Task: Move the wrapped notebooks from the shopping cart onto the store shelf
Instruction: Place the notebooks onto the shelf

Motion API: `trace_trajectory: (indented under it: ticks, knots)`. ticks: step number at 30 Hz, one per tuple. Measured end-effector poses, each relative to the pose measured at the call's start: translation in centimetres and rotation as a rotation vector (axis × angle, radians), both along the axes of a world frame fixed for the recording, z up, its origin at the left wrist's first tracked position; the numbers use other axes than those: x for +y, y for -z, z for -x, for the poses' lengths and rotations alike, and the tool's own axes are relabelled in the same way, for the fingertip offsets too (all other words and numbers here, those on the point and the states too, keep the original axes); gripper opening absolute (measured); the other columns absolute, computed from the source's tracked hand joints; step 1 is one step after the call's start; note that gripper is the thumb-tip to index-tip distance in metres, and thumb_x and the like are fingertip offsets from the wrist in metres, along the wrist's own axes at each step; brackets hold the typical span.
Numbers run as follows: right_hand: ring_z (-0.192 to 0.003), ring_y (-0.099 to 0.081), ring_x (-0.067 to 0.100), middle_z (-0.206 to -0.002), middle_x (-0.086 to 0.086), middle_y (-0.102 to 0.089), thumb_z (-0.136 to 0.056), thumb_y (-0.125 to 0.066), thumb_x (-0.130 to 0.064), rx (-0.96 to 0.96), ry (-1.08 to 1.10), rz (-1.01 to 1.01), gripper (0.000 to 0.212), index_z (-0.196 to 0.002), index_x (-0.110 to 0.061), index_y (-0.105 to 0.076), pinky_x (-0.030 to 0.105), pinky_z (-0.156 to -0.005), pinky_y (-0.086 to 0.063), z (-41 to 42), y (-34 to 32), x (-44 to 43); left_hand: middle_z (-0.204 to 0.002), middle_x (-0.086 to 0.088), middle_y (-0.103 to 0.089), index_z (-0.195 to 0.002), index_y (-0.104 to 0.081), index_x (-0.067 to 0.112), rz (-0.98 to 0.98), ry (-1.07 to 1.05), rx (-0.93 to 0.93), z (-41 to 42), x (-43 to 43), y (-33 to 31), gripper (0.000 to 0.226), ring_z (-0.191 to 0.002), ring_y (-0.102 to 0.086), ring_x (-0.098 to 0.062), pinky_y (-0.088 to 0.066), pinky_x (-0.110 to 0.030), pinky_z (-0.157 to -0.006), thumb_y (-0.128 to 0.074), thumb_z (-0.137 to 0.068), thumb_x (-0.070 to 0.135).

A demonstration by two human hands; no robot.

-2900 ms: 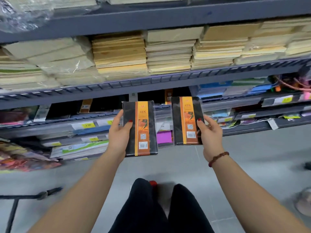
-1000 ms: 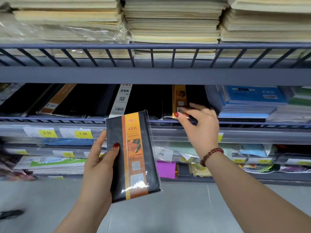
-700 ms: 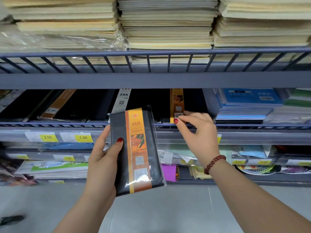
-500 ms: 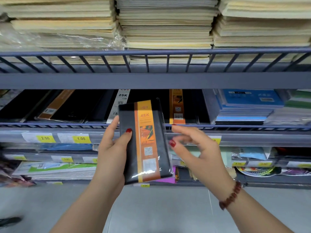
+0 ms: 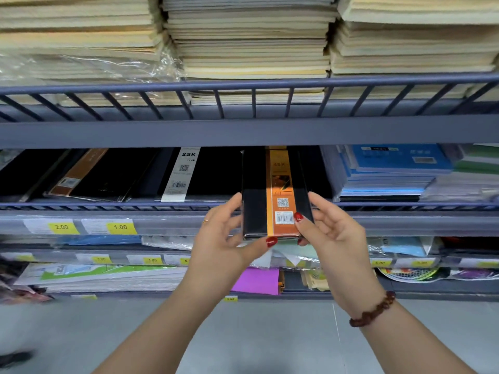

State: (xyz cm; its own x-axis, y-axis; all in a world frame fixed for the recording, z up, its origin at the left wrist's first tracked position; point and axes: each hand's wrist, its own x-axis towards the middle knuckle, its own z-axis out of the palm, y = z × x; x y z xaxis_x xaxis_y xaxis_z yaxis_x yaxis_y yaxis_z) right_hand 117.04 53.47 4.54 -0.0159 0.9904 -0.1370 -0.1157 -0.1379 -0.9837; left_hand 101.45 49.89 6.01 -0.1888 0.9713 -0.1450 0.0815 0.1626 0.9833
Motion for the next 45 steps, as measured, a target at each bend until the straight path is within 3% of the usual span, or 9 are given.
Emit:
trace_trajectory:
  ticks: [2, 6, 10, 15, 20, 27, 32, 36, 45]
  knots:
    - [-0.081, -0.067, -0.002, -0.098, -0.006, -0.07, -0.08, -0.067, -0.002, -0.026, -0.018, -0.008, 0.052, -0.129, -0.014, -0.052, 0.012, -0.063, -0.051, -0.2, 0.0, 0.1, -0.125, 0.007, -0.056, -0.123, -0.054, 0.03, -0.022, -0.061, 0.077, 0.1, -0.1, 0.6, 0.065, -0.111, -0.057, 0.0, -0.049, -0.021, -0.095, -0.077, -0.07, 0.0]
    - [-0.095, -0.058, 0.0, -0.11, -0.01, -0.058, -0.069, -0.08, -0.016, -0.47, -0.063, -0.283, 0.059, -0.124, -0.021, -0.058, 0.01, -0.081, -0.046, -1.0, 0.2, 0.4, -0.111, 0.019, -0.057, -0.118, -0.057, 0.033, -0.123, -0.118, 0.283, 0.5, 1.0, 0.7, 0.056, -0.095, -0.058, 0.014, -0.044, -0.005, -0.086, -0.079, -0.071, 0.012]
    - [-0.102, -0.051, 0.009, -0.104, -0.01, -0.061, -0.073, -0.078, -0.023, -0.758, -0.023, -0.497, 0.038, -0.11, -0.022, -0.069, 0.01, -0.092, -0.037, -1.3, 0.6, 2.4, -0.098, 0.026, -0.055, -0.115, -0.067, 0.023, -0.18, -0.154, 0.55, 1.0, 2.9, 0.7, 0.046, -0.101, -0.055, 0.003, -0.033, 0.003, -0.086, -0.08, -0.071, 0.023]
    - [-0.098, -0.06, 0.012, -0.102, -0.006, -0.067, -0.077, -0.075, -0.027, -0.809, -0.007, -0.457, 0.034, -0.11, -0.022, -0.07, 0.037, -0.091, -0.049, -0.8, 0.8, 4.3, -0.102, 0.006, -0.071, -0.109, -0.071, 0.016, -0.226, -0.158, 0.616, 1.4, 5.4, 1.2, 0.043, -0.097, -0.06, -0.006, -0.045, -0.028, -0.098, -0.082, -0.07, 0.028]
    - [-0.102, -0.061, 0.01, -0.111, -0.001, -0.068, -0.078, -0.074, -0.029, -0.813, 0.022, -0.382, 0.036, -0.113, -0.019, -0.069, 0.024, -0.092, -0.047, -0.7, 0.5, 5.1, -0.106, 0.007, -0.071, -0.111, -0.07, 0.014, -0.173, -0.141, 0.554, 1.5, 6.6, 1.9, 0.045, -0.097, -0.059, 0.002, -0.037, 0.004, -0.082, -0.081, -0.07, 0.032]
    - [-0.104, -0.061, 0.013, -0.111, 0.0, -0.066, -0.081, -0.071, -0.03, -0.862, -0.054, -0.369, 0.037, -0.116, -0.02, -0.067, 0.023, -0.091, -0.045, -1.2, 0.6, 5.0, -0.103, 0.003, -0.071, -0.113, -0.07, 0.015, -0.172, -0.123, 0.525, 1.7, 6.2, 2.7, 0.043, -0.102, -0.064, -0.011, -0.05, -0.032, -0.094, -0.079, -0.073, 0.028]
    - [-0.12, -0.049, 0.018, -0.129, 0.0, -0.053, -0.09, -0.057, -0.037, -1.116, -0.357, -0.344, 0.05, -0.138, -0.026, -0.045, 0.035, -0.098, -0.045, -2.3, -1.5, 4.4, -0.112, 0.001, -0.065, -0.122, -0.063, 0.019, -0.081, -0.009, 0.548, 2.2, 5.3, 1.3, 0.042, -0.108, -0.059, -0.01, -0.045, -0.025, -0.095, -0.073, -0.081, 0.022]
    - [-0.134, -0.033, 0.02, -0.146, 0.0, -0.039, -0.092, -0.051, -0.043, -1.367, -0.57, -0.418, 0.058, -0.144, -0.026, -0.033, 0.035, -0.107, -0.034, -3.6, -5.4, 3.3, -0.127, -0.004, -0.056, -0.132, -0.054, 0.018, -0.026, 0.127, 0.744, 3.1, 3.6, -2.1, 0.05, -0.122, -0.047, -0.02, -0.041, -0.029, -0.099, -0.068, -0.085, 0.027]
    - [-0.134, -0.032, 0.022, -0.146, 0.001, -0.039, -0.087, -0.055, -0.047, -1.359, -0.715, -0.59, 0.063, -0.142, -0.025, -0.036, 0.034, -0.107, -0.028, 1.1, -12.8, -2.7, -0.143, -0.004, -0.046, -0.143, -0.039, 0.02, 0.029, 0.24, 1.209, 7.3, -6.0, -11.6, 0.068, -0.135, -0.034, -0.024, -0.034, -0.038, -0.107, -0.065, -0.083, 0.039]
